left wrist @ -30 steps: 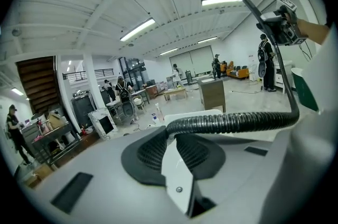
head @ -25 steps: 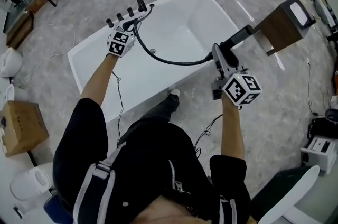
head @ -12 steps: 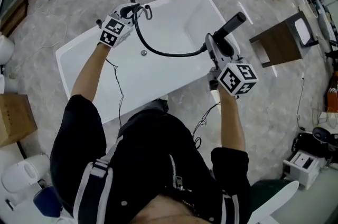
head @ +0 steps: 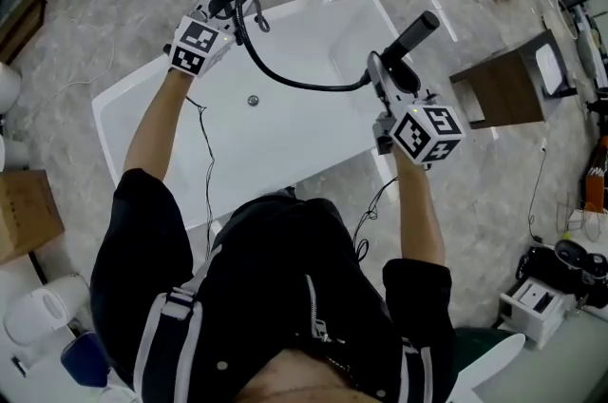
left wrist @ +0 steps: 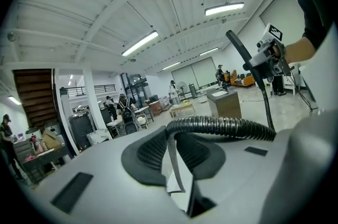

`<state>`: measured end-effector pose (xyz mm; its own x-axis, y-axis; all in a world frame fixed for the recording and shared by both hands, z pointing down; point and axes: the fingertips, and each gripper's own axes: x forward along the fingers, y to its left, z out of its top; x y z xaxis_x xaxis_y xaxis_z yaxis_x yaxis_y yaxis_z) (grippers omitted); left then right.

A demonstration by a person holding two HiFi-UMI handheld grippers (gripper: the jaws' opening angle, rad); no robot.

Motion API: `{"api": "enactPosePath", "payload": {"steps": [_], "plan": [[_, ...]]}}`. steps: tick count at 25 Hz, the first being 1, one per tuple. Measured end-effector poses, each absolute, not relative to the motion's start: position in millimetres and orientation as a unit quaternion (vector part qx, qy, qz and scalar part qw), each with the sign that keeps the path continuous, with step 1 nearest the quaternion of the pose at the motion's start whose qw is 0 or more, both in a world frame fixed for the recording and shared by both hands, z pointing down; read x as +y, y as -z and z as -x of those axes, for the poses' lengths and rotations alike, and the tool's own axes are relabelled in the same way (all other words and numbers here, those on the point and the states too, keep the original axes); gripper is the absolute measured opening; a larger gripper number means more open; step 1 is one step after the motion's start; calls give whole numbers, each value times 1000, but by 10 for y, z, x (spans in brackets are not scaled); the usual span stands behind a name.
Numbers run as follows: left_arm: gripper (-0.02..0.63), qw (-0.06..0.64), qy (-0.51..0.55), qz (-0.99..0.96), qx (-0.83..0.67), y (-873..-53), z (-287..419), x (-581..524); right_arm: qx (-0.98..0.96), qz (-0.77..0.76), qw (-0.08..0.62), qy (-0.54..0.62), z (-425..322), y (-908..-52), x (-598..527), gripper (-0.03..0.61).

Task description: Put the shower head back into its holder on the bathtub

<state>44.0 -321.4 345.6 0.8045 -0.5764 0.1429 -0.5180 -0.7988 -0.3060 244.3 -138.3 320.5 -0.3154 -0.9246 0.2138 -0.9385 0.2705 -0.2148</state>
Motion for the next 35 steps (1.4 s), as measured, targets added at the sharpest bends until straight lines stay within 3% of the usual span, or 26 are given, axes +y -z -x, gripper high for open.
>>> {"api": "enactPosePath", "payload": {"steps": [14,35], "plan": [[74,148,105,920,346,-3225,-652,-3764,-808,-566,16,-159,-2682,-3300,-2011,144],[74,75,147,877,450,-3834,-941,-4513,-850,-489,22,-196,-3349,-3728,-2902,144]]}}
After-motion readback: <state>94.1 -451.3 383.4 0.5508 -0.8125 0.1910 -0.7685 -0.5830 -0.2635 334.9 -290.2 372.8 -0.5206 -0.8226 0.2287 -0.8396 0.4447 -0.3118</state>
